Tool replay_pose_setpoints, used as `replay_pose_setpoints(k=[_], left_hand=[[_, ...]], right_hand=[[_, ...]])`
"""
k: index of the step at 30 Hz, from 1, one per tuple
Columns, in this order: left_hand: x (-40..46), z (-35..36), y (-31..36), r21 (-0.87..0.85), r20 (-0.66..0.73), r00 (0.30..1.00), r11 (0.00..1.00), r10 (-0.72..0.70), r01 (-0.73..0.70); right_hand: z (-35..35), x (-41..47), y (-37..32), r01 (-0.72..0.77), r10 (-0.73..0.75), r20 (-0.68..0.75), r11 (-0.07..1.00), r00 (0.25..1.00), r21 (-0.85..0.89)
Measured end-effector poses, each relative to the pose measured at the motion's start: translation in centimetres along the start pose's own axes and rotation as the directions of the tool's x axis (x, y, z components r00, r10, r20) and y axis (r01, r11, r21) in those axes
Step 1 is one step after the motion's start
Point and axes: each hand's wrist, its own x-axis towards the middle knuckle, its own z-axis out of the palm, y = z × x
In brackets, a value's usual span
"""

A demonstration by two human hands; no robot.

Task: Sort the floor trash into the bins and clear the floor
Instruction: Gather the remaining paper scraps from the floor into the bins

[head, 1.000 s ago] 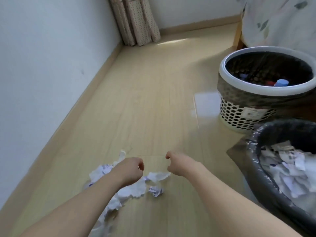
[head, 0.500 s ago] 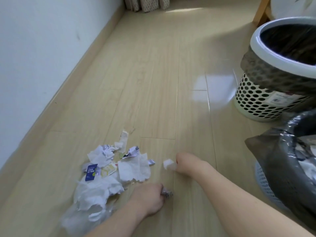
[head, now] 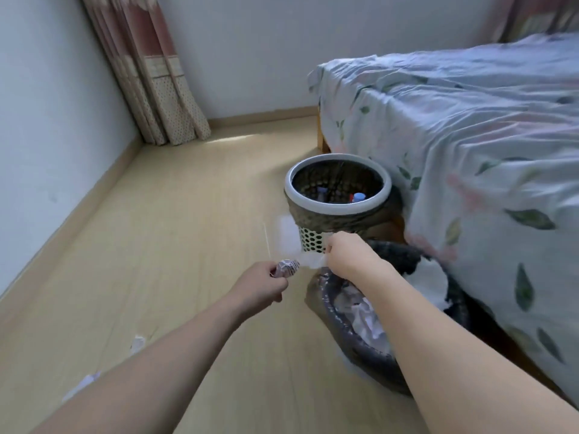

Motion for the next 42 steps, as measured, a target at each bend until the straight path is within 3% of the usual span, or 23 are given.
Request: replay_pose_setpoints(k=[2, 4, 7, 10, 13, 16, 19, 22, 27, 31, 34, 42], left_hand=[[1.7, 3.2, 5.3, 0.030, 0.039, 0.993, 0.993, 0.111, -0.112], [2.4, 5.9, 8.6, 0.090, 0.125, 0.985, 0.987, 0.119, -0.131], [2.6, 10.0, 11.9, 0.226, 0.274, 0.950, 0.950, 0.151, -0.216], [2.6, 9.5, 11.6, 0.283, 0.194, 0.969, 0.937, 0.153, -0.205], [2.6, 5.4, 7.6, 0.291, 0.031, 0.995, 0.951, 0.097, -0.101], [1.9, -0.8, 0.3, 0.325, -0.120, 0.993, 0.944, -0.020, 0.059], [-0.1, -6.6, -8.2, 0.388, -0.183, 0.969, 0.893, -0.168, 0.228], [-3.4, -11.2, -16.3, 0.413, -0.243, 0.915, 0.820, -0.321, 0.397], [-7.0, -14.6, -26.8, 0.450, -0.251, 0.845, 0.716, -0.472, 0.534], [-7.0, -15.3, -31.9, 0.422, -0.249, 0.838, 0.725, -0.485, 0.545], [-6.1, -15.2, -34.3, 0.366, -0.251, 0.834, 0.749, -0.491, 0.552], [-0.2, -13.8, -35.5, 0.318, -0.282, 0.849, 0.792, -0.446, 0.522]], right_hand=[[-3.0, -1.5, 4.9, -0.154, 0.151, -0.081, 0.987, 0.985, -0.040], [-4.3, -3.0, 8.4, -0.258, 0.249, -0.092, 0.961, 0.964, -0.097], [-4.6, -4.4, 12.1, -0.298, 0.310, 0.042, 0.938, 0.950, -0.178], [-3.8, -2.4, 11.3, -0.295, 0.321, 0.114, 0.935, 0.940, -0.198], [-2.3, 0.2, 6.9, -0.233, 0.240, 0.051, 0.966, 0.969, -0.108], [1.2, 2.0, 0.4, 0.012, -0.013, -0.052, 1.000, 0.999, -0.017], [7.8, 2.3, -6.5, 0.232, -0.234, 0.103, 0.972, 0.967, 0.030], [16.7, 1.6, -12.9, 0.351, -0.340, 0.346, 0.936, 0.874, 0.033], [29.4, 0.4, -17.6, 0.378, -0.322, 0.564, 0.926, 0.761, 0.018], [34.6, 0.2, -18.6, 0.406, -0.316, 0.500, 0.911, 0.806, -0.078], [35.9, 0.6, -19.0, 0.455, -0.366, 0.415, 0.880, 0.833, -0.137], [33.2, 1.1, -19.5, 0.487, -0.405, 0.410, 0.866, 0.817, -0.113]])
